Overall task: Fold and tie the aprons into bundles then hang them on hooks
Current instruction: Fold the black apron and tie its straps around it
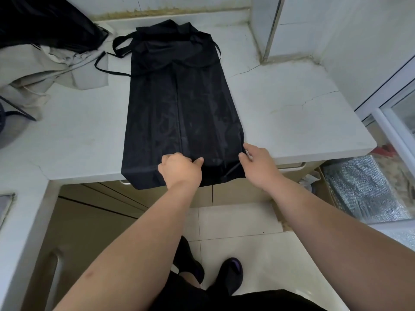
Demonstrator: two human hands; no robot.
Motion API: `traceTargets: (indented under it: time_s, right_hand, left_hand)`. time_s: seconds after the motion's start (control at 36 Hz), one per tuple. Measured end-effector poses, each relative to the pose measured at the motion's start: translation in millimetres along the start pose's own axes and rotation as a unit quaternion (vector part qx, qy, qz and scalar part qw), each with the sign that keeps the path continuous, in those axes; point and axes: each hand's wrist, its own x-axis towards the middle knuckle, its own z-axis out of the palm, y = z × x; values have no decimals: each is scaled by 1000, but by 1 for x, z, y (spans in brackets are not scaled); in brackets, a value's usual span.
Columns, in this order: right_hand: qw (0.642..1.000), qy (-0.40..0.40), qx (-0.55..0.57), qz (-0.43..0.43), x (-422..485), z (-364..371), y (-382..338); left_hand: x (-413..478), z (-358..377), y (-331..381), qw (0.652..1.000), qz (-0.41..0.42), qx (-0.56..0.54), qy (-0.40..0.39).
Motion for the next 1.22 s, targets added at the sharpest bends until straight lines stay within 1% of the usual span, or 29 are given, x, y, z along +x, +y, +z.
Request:
traceTargets:
  time_s: [0.08,0.25,0.36,0.42,0.44,0.53,0.58,0.64,0.69,0.78,0.86,0.97,1.03,1.14,1.22]
  right_hand:
    - [1000,-4,10,7,-3,-3,-5]
    - [1000,8,16,17,-9,-11,-10]
    - [999,21,28,21,-9,-9,-12]
    - [999,22,41,22,-8,-8,-12]
    - [999,21,42,21,-8,-8,-11]
    - [1000,16,11,11,-8,-7,-14]
    - [1000,9,-20,9,-8,-6,-17]
    - [999,4,-53,8,-7,-4,-19]
    - [998,3,-58,12,-7,-3,-20]
    - [996,25,-83,2,-9,-3,-21]
    - [988,54,-143,-19,-9,-5,-19]
    - [983,52,-172,-19,-7,-10,-16]
    - [975,60,-213,-20,-9,-12,-17]
    - [935,73,-329,-108,-13,-6,-27]
    - [925,43,-344,-157,-10,3,-42]
  left_hand:
    - [3,1,-1,1000,-11,-3,5]
    - [13,1,2,998,-58,9,-16]
    - [18,-1,7,995,-85,4,-46]
    - [20,-5,6,994,-84,-23,-65]
    - [22,-8,3,992,-81,-54,-80]
    - [20,-25,-8,982,-54,-133,-119]
    - [20,-35,-16,985,-19,-121,-125]
    - [20,-37,-19,989,11,-94,-114]
    - [20,-34,-20,991,23,-76,-107]
    - [19,-28,-22,993,39,-76,-87]
    - [18,-24,-25,993,35,-87,-67]
    - [19,-23,-27,995,34,-83,-53]
    - [19,-22,-29,995,40,-73,-47]
    - [14,-23,-35,994,61,-83,-23]
    - [13,-30,-40,998,64,-24,15]
